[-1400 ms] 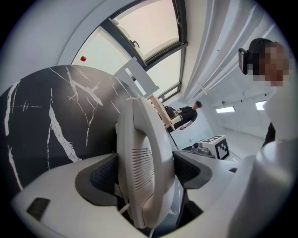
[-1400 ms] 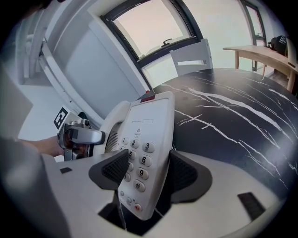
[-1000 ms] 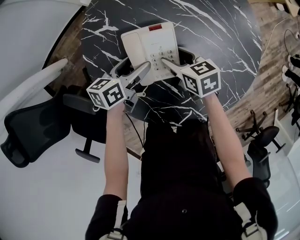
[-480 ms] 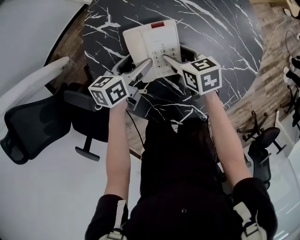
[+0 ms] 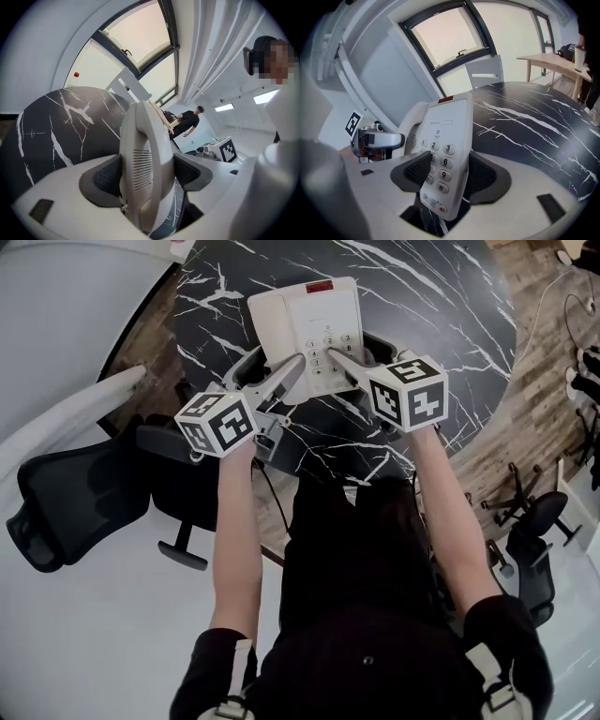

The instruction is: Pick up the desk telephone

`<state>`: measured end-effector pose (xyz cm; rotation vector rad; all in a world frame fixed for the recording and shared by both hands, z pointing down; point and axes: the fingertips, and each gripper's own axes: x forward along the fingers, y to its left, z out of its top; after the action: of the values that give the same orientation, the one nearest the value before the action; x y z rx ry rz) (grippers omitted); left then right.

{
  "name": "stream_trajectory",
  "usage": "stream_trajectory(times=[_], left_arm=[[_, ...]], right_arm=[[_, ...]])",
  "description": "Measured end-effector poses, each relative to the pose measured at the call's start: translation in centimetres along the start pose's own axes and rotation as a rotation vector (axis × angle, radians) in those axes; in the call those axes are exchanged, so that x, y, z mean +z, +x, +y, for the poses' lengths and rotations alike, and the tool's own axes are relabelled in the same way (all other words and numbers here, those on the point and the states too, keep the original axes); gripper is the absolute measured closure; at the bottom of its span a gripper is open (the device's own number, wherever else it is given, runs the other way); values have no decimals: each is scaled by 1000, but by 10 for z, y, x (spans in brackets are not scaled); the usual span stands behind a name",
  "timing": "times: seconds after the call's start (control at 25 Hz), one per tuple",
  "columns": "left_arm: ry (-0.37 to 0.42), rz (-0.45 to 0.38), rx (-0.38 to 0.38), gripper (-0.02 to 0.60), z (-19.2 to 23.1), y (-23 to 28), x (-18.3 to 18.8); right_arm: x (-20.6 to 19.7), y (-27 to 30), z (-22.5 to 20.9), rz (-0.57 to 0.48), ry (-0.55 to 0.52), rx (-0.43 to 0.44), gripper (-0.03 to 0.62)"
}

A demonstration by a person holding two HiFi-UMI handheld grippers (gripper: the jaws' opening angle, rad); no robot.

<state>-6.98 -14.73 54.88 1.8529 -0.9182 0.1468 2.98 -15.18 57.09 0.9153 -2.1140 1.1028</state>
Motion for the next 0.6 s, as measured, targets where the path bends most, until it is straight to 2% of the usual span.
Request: stream_trajectory(times=[0.6], left_arm=[[150, -64, -67, 227, -68, -25, 52]], right_arm=[[50, -67, 24, -183, -15, -57, 324]])
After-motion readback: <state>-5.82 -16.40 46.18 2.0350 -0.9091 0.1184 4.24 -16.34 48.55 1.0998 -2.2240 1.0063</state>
